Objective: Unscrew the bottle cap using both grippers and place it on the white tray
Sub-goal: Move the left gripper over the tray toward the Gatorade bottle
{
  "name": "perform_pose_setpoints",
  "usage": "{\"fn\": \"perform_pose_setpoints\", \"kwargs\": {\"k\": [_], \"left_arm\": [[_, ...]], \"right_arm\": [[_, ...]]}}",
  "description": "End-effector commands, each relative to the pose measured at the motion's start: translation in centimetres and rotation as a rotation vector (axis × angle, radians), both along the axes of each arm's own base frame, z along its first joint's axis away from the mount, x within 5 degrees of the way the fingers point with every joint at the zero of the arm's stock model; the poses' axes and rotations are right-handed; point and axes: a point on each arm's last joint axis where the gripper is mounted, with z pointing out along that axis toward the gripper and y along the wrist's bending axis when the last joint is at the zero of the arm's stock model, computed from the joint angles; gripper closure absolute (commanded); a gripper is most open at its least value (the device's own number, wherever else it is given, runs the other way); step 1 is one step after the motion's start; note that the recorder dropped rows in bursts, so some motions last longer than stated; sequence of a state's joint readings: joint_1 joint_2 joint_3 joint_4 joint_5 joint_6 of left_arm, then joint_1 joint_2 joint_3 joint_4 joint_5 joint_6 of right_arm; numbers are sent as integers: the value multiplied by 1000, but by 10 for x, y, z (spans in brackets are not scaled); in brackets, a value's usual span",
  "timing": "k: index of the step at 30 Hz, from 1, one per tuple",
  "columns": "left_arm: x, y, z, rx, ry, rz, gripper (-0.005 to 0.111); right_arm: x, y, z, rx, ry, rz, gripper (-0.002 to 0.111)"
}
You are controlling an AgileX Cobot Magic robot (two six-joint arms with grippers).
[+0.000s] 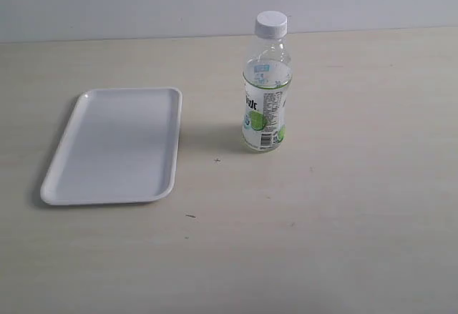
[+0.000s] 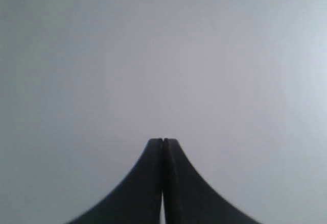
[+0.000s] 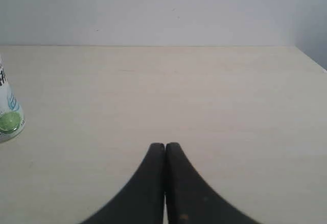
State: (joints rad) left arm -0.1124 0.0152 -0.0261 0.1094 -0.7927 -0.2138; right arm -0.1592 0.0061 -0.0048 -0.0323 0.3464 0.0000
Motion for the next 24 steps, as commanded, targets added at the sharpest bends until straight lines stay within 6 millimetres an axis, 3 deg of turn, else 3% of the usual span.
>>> {"fn": "perform_pose_setpoints", "kwargs": {"k": [1, 3, 4, 5, 6, 8, 10, 13, 15, 19, 24], "left_arm": [[14, 3, 53, -34, 16, 39, 107], [54, -1, 67, -7, 191, 45, 107], [86, -6, 67, 22, 310, 42, 107], [104, -9, 62, 40, 379, 32, 107], [137, -18, 48, 100, 506, -6, 107], [178, -33, 20, 209, 671, -97, 107], [204, -48, -7, 310, 759, -214, 107], [246, -79, -72, 461, 798, -531, 107], [267, -89, -108, 469, 834, -651, 103], [291, -104, -154, 488, 897, -731, 75], [304, -133, -196, 603, 886, -791, 16]], "right_arm": [[0, 0, -1, -2, -5, -3, 108], [0, 0, -1, -2, -5, -3, 108], [0, 0, -1, -2, -5, -3, 108], [0, 0, -1, -2, -5, -3, 108], [0, 0, -1, -2, -5, -3, 108], [0, 0, -1, -2, -5, -3, 108], [0, 0, -1, -2, -5, -3, 108], [0, 0, -1, -2, -5, -3, 108], [0, 0, -1, -2, -5, -3, 108], [0, 0, -1, -2, -5, -3, 108], [0, 0, -1, -2, -5, -3, 108]]}}
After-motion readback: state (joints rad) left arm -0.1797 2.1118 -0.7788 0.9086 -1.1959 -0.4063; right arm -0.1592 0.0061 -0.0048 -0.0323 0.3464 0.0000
